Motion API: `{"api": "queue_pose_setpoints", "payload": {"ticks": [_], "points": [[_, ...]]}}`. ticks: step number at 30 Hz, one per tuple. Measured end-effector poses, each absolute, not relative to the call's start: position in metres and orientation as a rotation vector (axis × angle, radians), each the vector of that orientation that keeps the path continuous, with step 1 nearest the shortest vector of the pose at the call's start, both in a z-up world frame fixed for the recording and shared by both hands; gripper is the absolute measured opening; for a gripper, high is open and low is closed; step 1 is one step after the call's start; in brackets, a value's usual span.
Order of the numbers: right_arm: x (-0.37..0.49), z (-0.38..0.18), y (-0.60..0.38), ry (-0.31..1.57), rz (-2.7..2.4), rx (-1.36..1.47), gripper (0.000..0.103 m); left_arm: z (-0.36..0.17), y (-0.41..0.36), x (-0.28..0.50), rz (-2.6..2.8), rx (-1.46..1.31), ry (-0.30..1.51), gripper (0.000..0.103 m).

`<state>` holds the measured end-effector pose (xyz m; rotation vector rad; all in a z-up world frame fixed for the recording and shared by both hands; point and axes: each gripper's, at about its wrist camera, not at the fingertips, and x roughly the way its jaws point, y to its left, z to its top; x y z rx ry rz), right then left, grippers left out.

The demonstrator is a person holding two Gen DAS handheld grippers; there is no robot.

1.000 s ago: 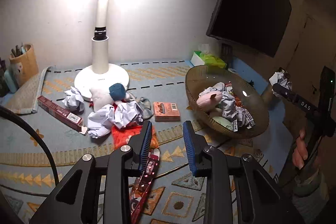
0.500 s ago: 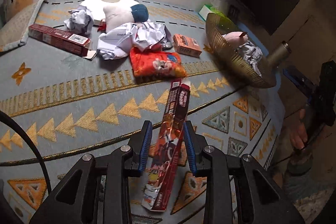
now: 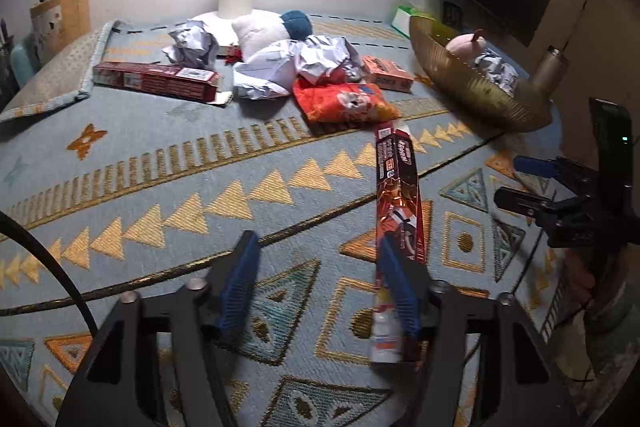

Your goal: Organize objects

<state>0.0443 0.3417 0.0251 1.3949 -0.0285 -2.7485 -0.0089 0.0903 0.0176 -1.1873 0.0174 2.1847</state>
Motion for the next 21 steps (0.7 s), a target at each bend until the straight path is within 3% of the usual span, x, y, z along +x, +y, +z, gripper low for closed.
{"api": "queue_pose_setpoints", "payload": {"ticks": [1, 5, 10, 13, 17, 19, 21], "points": [[0.042, 0.023, 0.345, -0.056, -2.740, 1.417, 0.095, 0.017, 0.093, -0.009, 2.112, -1.200, -0.020, 0.103], [0.041, 0.022, 0.351, -0.105, -2.733, 1.431, 0.095, 0.017, 0.107, -0.001, 2.181, -1.194, 0.089, 0.102], [0.041, 0.020, 0.338, 0.017, -2.746, 1.452, 0.096, 0.030, 0.109, -0.006, 2.150, -1.159, -0.054, 0.102], [0.042, 0.020, 0.329, 0.089, -2.747, 1.436, 0.095, 0.038, 0.130, -0.004, 2.152, -1.128, 0.018, 0.099], [0.040, 0.019, 0.334, 0.051, -2.733, 1.445, 0.095, 0.029, 0.165, 0.000, 2.154, -1.185, 0.177, 0.058], [0.039, 0.019, 0.335, 0.039, -2.738, 1.448, 0.096, 0.022, 0.175, 0.004, 2.159, -1.197, 0.251, 0.050], [0.040, 0.019, 0.333, 0.052, -2.746, 1.451, 0.096, 0.021, 0.178, 0.009, 2.188, -1.166, 0.304, 0.032]]}}
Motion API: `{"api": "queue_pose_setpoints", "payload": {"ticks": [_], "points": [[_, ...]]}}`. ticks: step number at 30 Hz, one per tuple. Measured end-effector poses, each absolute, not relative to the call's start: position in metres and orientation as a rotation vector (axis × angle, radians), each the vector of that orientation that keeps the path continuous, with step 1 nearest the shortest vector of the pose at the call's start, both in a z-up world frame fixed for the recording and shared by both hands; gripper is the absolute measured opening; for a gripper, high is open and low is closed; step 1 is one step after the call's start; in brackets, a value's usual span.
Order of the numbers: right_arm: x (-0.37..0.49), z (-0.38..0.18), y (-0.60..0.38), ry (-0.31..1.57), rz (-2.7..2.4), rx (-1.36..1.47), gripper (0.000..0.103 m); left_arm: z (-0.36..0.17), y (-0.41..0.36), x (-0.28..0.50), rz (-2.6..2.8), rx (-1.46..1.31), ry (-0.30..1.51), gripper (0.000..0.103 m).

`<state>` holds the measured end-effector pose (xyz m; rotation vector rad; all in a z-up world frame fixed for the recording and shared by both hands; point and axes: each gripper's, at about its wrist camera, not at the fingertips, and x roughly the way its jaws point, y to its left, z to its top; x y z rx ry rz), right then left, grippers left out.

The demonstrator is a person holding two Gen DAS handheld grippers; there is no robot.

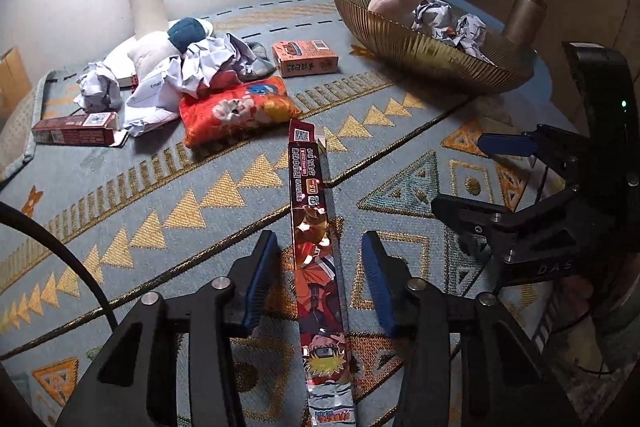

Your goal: Organize objects

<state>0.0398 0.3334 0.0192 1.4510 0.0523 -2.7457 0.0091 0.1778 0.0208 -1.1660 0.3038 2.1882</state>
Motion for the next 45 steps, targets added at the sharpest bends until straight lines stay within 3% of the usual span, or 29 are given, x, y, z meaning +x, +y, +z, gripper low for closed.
{"api": "queue_pose_setpoints", "payload": {"ticks": [2, 3, 12, 17, 25, 28, 34, 35, 36, 38, 41, 44, 45], "points": [[0.037, 0.021, 0.329, 0.084, -2.752, 1.452, 0.096, 0.022, 0.175, 0.011, 2.195, -1.163, 0.313, 0.018], [0.034, 0.024, 0.325, 0.098, -2.748, 1.444, 0.096, 0.024, 0.169, 0.010, 2.211, -1.162, 0.293, 0.017], [-0.045, 0.040, 0.270, 0.018, -2.555, 1.360, 0.096, 0.033, 0.059, -0.026, 2.471, -1.234, 0.001, 0.017], [-0.086, 0.030, 0.250, -0.025, -2.540, 1.397, 0.096, 0.019, 0.041, -0.034, 2.487, -1.249, -0.088, 0.017], [-0.034, 0.035, 0.233, -0.129, -2.199, 1.270, 0.094, 0.012, 0.031, -0.034, 2.392, -1.206, -0.232, 0.019], [-0.023, 0.043, 0.244, -0.018, -2.379, 1.274, 0.094, 0.011, 0.026, -0.033, 2.370, -1.208, -0.291, 0.019], [-0.059, 0.037, 0.246, 0.098, -2.522, 1.365, 0.091, 0.012, 0.032, -0.032, 2.365, -1.190, -0.258, 0.029], [-0.067, 0.032, 0.245, 0.090, -2.509, 1.375, 0.087, 0.012, 0.034, -0.031, 2.364, -1.184, -0.240, 0.032], [-0.073, 0.027, 0.240, 0.094, -2.497, 1.393, 0.076, 0.012, 0.036, -0.031, 2.369, -1.179, -0.224, 0.033], [-0.078, 0.026, 0.233, 0.175, -2.537, 1.358, 0.074, 0.012, 0.035, -0.031, 2.358, -1.173, -0.231, 0.037], [-0.077, 0.024, 0.219, 0.277, -2.550, 1.306, 0.071, 0.014, 0.031, -0.031, 2.272, -1.162, -0.270, 0.065], [-0.075, 0.025, 0.215, 0.288, -2.528, 1.271, 0.060, 0.021, 0.034, -0.022, 2.283, -1.106, -0.220, 0.065], [-0.074, 0.025, 0.216, 0.264, -2.517, 1.264, 0.049, 0.022, 0.038, -0.020, 2.255, -1.101, -0.190, 0.065]]}}
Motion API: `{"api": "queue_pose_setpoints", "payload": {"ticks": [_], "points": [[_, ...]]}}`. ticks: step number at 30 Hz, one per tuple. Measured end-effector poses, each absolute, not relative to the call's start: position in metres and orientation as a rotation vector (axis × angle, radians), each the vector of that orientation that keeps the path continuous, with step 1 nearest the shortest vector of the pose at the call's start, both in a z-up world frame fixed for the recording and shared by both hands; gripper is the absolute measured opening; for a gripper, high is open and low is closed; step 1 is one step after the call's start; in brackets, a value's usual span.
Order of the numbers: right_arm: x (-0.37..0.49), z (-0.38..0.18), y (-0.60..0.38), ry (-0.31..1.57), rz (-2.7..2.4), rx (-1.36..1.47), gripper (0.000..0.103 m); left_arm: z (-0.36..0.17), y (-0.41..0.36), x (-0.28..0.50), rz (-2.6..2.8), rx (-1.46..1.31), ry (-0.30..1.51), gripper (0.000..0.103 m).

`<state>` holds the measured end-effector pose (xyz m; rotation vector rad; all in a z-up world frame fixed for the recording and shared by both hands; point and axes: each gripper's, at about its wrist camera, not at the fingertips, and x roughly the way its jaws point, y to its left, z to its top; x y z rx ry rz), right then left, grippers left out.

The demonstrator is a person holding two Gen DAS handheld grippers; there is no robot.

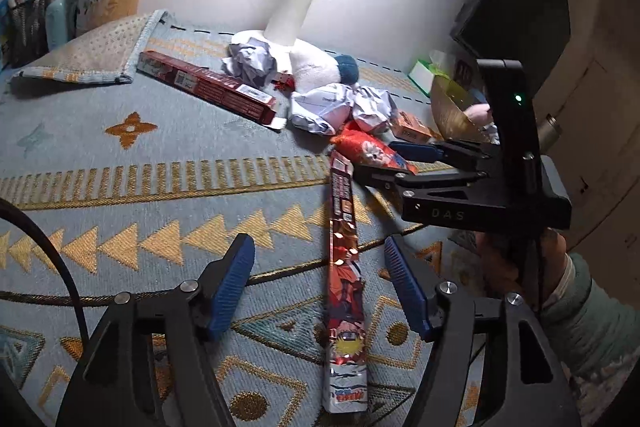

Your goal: Organize objects

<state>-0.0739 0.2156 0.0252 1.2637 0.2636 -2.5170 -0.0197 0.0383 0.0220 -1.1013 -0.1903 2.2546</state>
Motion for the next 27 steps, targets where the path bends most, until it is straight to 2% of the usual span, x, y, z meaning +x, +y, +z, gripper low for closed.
{"api": "queue_pose_setpoints", "payload": {"ticks": [1, 3, 5, 6, 7, 9, 12, 16, 22, 24, 25, 27], "points": [[-0.073, 0.026, 0.216, 0.256, -2.539, 1.261, 0.040, 0.022, 0.045, -0.018, 2.239, -1.112, -0.147, 0.065], [-0.070, 0.027, 0.221, 0.229, -2.535, 1.267, 0.036, 0.020, 0.062, -0.014, 2.244, -1.150, -0.023, 0.064], [-0.061, 0.030, 0.225, 0.213, -2.534, 1.277, 0.034, 0.020, 0.080, -0.008, 2.271, -1.171, 0.105, 0.055], [-0.054, 0.033, 0.229, 0.205, -2.531, 1.276, 0.032, 0.020, 0.087, -0.006, 2.284, -1.181, 0.165, 0.043], [-0.046, 0.035, 0.233, 0.198, -2.531, 1.276, 0.031, 0.021, 0.094, -0.003, 2.292, -1.188, 0.214, 0.037], [-0.025, 0.039, 0.244, 0.176, -2.539, 1.283, 0.031, 0.021, 0.104, 0.000, 2.304, -1.201, 0.267, 0.016], [0.011, 0.046, 0.269, 0.142, -2.572, 1.303, 0.031, 0.026, 0.111, 0.011, 2.337, -1.161, 0.281, 0.015], [0.056, 0.054, 0.309, 0.073, -2.630, 1.336, 0.031, 0.041, 0.114, 0.038, 2.309, -1.115, 0.206, 0.015], [0.086, 0.035, 0.341, -0.068, -2.660, 1.399, 0.033, 0.038, 0.118, 0.060, 2.298, -1.143, 0.178, 0.015], [0.086, 0.035, 0.340, -0.090, -2.645, 1.397, 0.040, 0.032, 0.118, 0.057, 2.297, -1.168, 0.155, 0.015], [0.084, 0.035, 0.338, -0.094, -2.623, 1.397, 0.049, 0.029, 0.117, 0.058, 2.294, -1.177, 0.136, 0.015], [0.083, 0.035, 0.330, -0.044, -2.629, 1.384, 0.054, 0.029, 0.115, 0.057, 2.293, -1.183, 0.108, 0.015]]}}
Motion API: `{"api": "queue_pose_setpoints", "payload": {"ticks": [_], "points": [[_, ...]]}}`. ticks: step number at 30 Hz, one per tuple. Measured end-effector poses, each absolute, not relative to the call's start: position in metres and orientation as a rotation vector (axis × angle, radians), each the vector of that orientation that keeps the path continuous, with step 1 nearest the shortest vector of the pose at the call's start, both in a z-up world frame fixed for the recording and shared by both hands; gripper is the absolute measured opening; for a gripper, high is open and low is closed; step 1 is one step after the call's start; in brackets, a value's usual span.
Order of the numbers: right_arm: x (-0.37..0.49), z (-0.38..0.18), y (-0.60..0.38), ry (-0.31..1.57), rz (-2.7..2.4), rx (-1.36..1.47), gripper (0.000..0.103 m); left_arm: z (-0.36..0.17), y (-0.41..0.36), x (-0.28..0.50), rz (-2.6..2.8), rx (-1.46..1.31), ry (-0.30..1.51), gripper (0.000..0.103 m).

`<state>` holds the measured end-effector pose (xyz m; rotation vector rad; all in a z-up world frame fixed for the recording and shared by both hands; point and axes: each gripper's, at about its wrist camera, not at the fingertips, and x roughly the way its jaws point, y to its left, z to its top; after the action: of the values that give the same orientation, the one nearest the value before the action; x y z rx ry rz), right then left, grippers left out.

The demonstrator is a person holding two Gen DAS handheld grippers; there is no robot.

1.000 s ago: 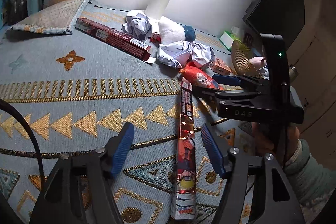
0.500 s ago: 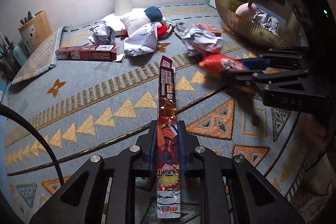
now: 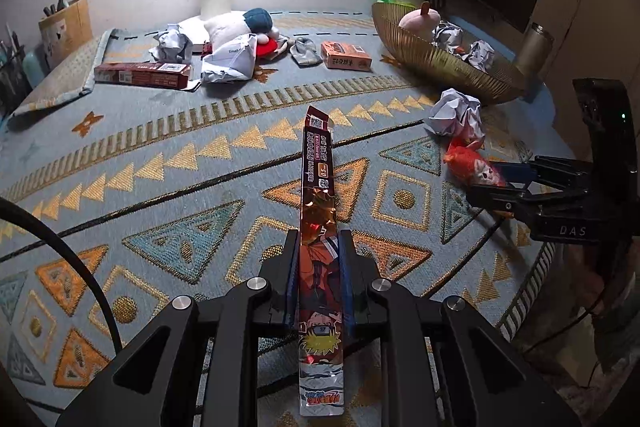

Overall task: Organize objects
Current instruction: 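Carry the Naruto box and red snack bag to the amber bowl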

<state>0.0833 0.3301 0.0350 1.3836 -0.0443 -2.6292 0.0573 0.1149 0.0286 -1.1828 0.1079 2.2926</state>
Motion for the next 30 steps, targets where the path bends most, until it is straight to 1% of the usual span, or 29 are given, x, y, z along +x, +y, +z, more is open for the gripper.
{"api": "queue_pose_setpoints", "payload": {"ticks": [1, 2, 3, 4, 6, 9, 13, 15, 20, 22, 26, 30], "points": [[0.084, 0.033, 0.325, 0.000, -2.649, 1.384, 0.054, 0.029, 0.115, 0.058, 2.295, -1.180, 0.103, 0.015], [0.085, 0.033, 0.321, 0.046, -2.677, 1.391, 0.049, 0.031, 0.116, 0.058, 2.295, -1.175, 0.102, 0.015], [0.087, 0.034, 0.317, 0.085, -2.691, 1.398, 0.035, 0.033, 0.116, 0.059, 2.296, -1.171, 0.104, 0.015], [0.089, 0.036, 0.314, 0.081, -2.670, 1.387, 0.032, 0.035, 0.117, 0.059, 2.297, -1.166, 0.109, 0.015], [0.095, 0.043, 0.311, -0.033, -2.565, 1.327, 0.029, 0.043, 0.119, 0.061, 2.305, -1.151, 0.120, 0.015], [0.110, 0.063, 0.302, -0.068, -2.539, 1.212, 0.029, 0.057, 0.121, 0.062, 2.341, -1.141, 0.125, 0.015], [0.125, 0.108, 0.314, -0.132, -2.594, 1.048, 0.029, 0.088, 0.130, 0.064, 2.348, -1.061, 0.125, 0.015], [0.129, 0.132, 0.333, -0.144, -2.685, 0.969, 0.029, 0.107, 0.141, 0.061, 2.343, -1.001, 0.108, 0.015], [0.130, 0.181, 0.392, -0.101, -3.028, 0.828, 0.029, 0.154, 0.188, 0.033, 2.286, -0.851, 0.019, 0.015], [0.118, 0.192, 0.426, -0.185, -3.143, 0.825, 0.029, 0.167, 0.215, 0.015, 2.244, -0.808, -0.022, 0.015], [0.082, 0.192, 0.493, -0.508, -3.219, 0.913, 0.029, 0.174, 0.269, -0.022, 2.171, -0.778, -0.076, 0.015], [0.053, 0.176, 0.520, -0.582, -3.241, 1.002, 0.029, 0.165, 0.310, -0.050, 2.114, -0.787, -0.115, 0.015]]}}
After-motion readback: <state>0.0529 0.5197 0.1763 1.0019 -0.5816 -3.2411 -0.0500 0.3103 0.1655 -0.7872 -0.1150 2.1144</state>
